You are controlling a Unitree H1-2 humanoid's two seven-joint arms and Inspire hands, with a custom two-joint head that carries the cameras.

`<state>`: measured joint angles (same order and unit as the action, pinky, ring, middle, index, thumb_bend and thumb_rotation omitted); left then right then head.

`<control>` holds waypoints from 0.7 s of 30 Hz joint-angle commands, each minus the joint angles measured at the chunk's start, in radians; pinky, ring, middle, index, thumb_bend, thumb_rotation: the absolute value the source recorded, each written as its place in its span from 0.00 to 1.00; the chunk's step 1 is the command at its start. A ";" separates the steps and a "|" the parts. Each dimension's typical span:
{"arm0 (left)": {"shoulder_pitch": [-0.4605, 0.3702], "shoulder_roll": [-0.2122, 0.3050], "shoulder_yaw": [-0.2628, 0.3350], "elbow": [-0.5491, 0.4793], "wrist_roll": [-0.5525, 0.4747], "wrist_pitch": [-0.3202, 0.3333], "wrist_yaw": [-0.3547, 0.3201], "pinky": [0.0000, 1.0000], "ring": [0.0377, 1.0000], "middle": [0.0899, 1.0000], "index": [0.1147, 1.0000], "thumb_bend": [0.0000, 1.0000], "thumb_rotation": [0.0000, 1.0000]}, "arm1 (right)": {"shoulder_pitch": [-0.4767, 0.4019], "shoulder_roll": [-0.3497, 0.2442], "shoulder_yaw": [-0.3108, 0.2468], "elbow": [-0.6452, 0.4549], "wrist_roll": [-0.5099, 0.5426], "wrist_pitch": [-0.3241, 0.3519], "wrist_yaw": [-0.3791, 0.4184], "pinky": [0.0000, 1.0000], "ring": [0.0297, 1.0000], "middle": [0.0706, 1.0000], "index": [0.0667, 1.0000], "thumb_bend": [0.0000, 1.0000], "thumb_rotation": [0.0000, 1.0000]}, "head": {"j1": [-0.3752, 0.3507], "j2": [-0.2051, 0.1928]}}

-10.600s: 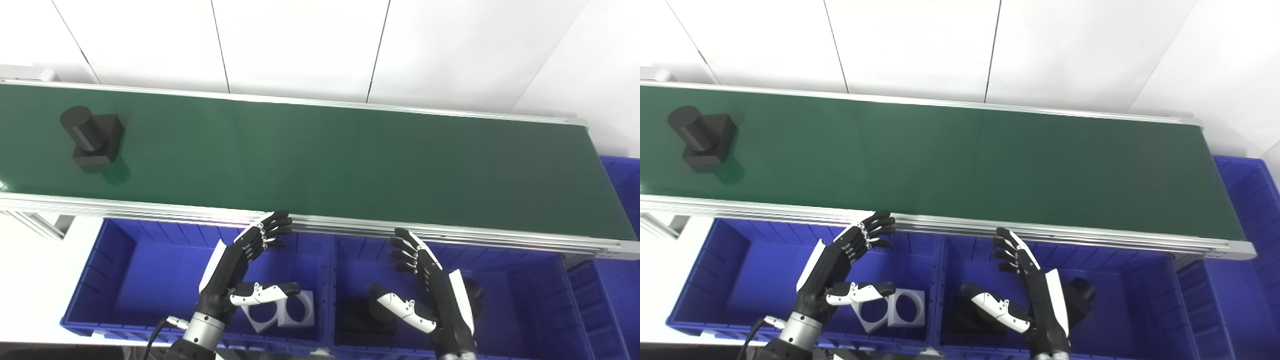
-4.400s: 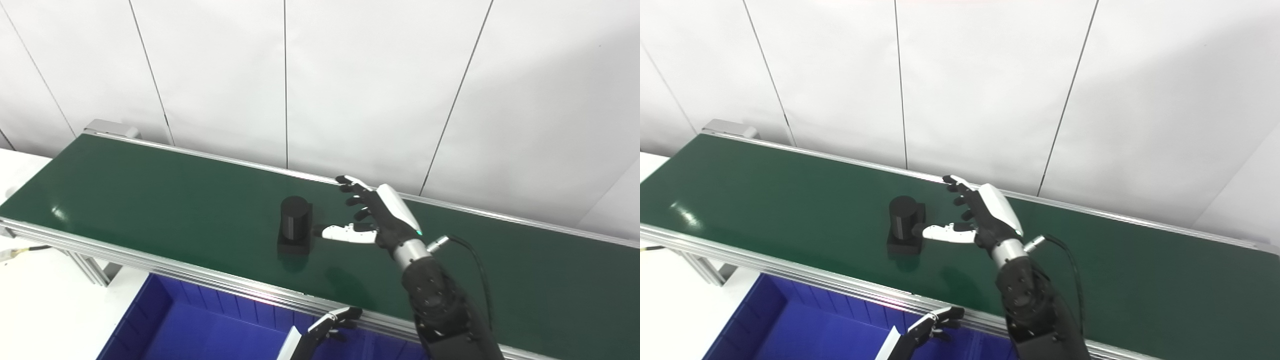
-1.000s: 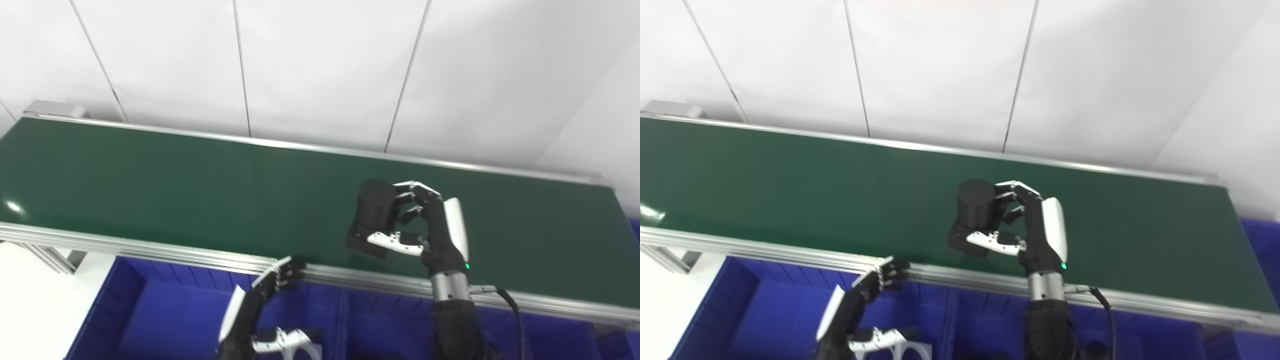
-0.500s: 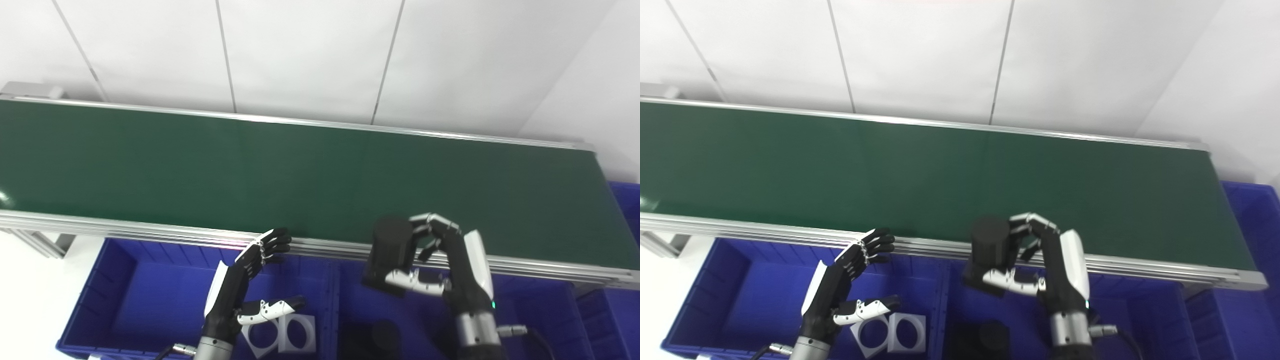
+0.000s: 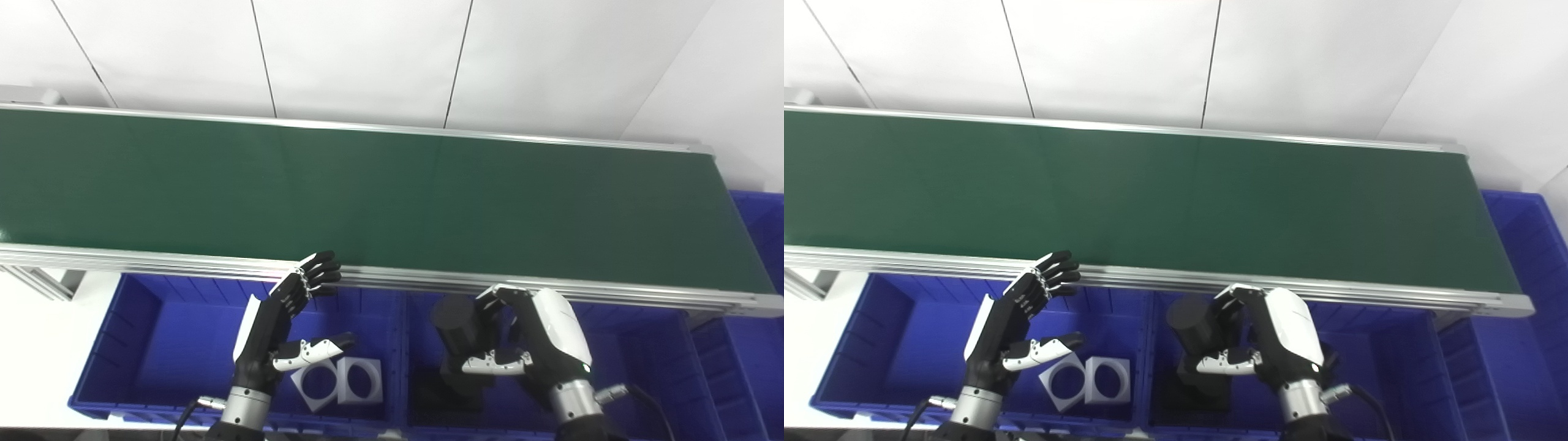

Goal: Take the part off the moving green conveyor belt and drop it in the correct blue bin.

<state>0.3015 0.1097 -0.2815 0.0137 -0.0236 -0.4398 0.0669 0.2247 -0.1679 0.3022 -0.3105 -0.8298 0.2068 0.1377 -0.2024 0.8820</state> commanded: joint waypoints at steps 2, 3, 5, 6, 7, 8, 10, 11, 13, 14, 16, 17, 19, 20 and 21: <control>-0.002 -0.016 0.031 -0.037 -0.011 -0.030 -0.053 0.67 0.74 0.78 0.79 0.82 0.32 | -0.034 -0.012 0.019 0.010 -0.064 0.024 0.021 0.30 0.36 0.39 0.49 0.52 0.00 | -0.001 0.001; 0.000 -0.019 0.040 -0.037 -0.009 -0.030 -0.063 0.67 0.74 0.78 0.79 0.82 0.33 | -0.039 -0.013 0.023 0.017 -0.075 0.030 0.030 0.30 0.36 0.38 0.50 0.52 0.00 | -0.002 0.001; 0.002 -0.024 0.055 -0.038 -0.001 -0.030 -0.076 0.67 0.75 0.78 0.79 0.82 0.33 | -0.048 -0.013 0.032 0.028 -0.102 0.051 0.056 0.30 0.37 0.38 0.51 0.52 0.00 | -0.002 0.002; 0.003 -0.028 0.061 -0.038 -0.001 -0.030 -0.083 0.67 0.75 0.78 0.79 0.82 0.33 | -0.051 -0.014 0.038 0.031 -0.116 0.059 0.068 0.31 0.38 0.38 0.51 0.52 0.00 | 0.000 0.003; 0.004 -0.031 0.068 -0.038 -0.003 -0.030 -0.090 0.67 0.75 0.78 0.79 0.82 0.33 | -0.055 -0.017 0.044 0.035 -0.125 0.063 0.080 0.33 0.40 0.39 0.51 0.52 0.00 | 0.000 0.003; 0.005 -0.035 0.074 -0.037 -0.004 -0.030 -0.097 0.67 0.75 0.78 0.79 0.82 0.33 | -0.058 -0.018 0.048 0.036 -0.131 0.068 0.089 0.35 0.43 0.39 0.51 0.52 0.00 | 0.001 0.003; 0.006 -0.041 0.084 -0.037 0.000 -0.030 -0.106 0.68 0.74 0.78 0.79 0.82 0.33 | -0.060 -0.014 0.050 0.035 -0.140 0.083 0.104 0.38 0.48 0.42 0.49 0.52 0.00 | 0.002 0.004; 0.006 -0.044 0.088 -0.037 -0.002 -0.030 -0.113 0.68 0.74 0.78 0.79 0.82 0.34 | -0.060 -0.012 0.051 0.033 -0.145 0.091 0.108 0.39 0.50 0.42 0.49 0.52 0.00 | 0.003 0.005; 0.006 -0.048 0.095 -0.036 -0.003 -0.030 -0.123 0.68 0.74 0.77 0.78 0.83 0.34 | -0.058 -0.010 0.054 0.031 -0.156 0.094 0.109 0.62 0.71 0.71 0.62 0.64 0.05 | 0.004 0.005; 0.006 -0.050 0.100 -0.034 -0.006 -0.030 -0.130 0.68 0.74 0.77 0.78 0.82 0.34 | -0.057 -0.011 0.056 0.030 -0.167 0.095 0.106 0.69 0.77 0.78 0.71 0.71 0.06 | 0.004 0.006; 0.005 -0.054 0.108 -0.032 -0.012 -0.030 -0.145 0.68 0.74 0.77 0.78 0.82 0.33 | -0.053 -0.010 0.064 0.019 -0.207 0.104 0.109 0.73 0.81 0.82 0.75 0.74 0.09 | 0.004 0.006; 0.006 -0.055 0.112 -0.031 -0.012 -0.030 -0.150 0.68 0.74 0.77 0.78 0.82 0.33 | -0.050 -0.008 0.069 0.013 -0.231 0.110 0.111 0.75 0.83 0.84 0.77 0.75 0.12 | 0.004 0.006; 0.006 -0.058 0.118 -0.033 -0.008 -0.030 -0.157 0.67 0.74 0.77 0.79 0.82 0.34 | -0.046 -0.005 0.075 0.004 -0.276 0.122 0.125 0.79 0.87 0.88 0.81 0.77 0.18 | 0.005 0.005; 0.007 -0.059 0.122 -0.034 -0.008 -0.030 -0.162 0.67 0.74 0.78 0.79 0.82 0.34 | -0.040 0.003 0.076 -0.009 -0.305 0.136 0.139 0.84 0.91 0.91 0.82 0.78 0.22 | 0.007 0.007; 0.007 -0.061 0.126 -0.034 -0.010 -0.030 -0.168 0.67 0.74 0.78 0.79 0.82 0.34 | -0.036 0.010 0.075 -0.018 -0.326 0.146 0.150 0.88 0.93 0.93 0.84 0.78 0.24 | 0.007 0.007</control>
<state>0.3084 0.0519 -0.1596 0.0108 -0.0243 -0.4398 -0.0837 0.1899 -0.1703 0.3778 -0.2864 -1.1204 0.3218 0.2820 -0.1963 0.8897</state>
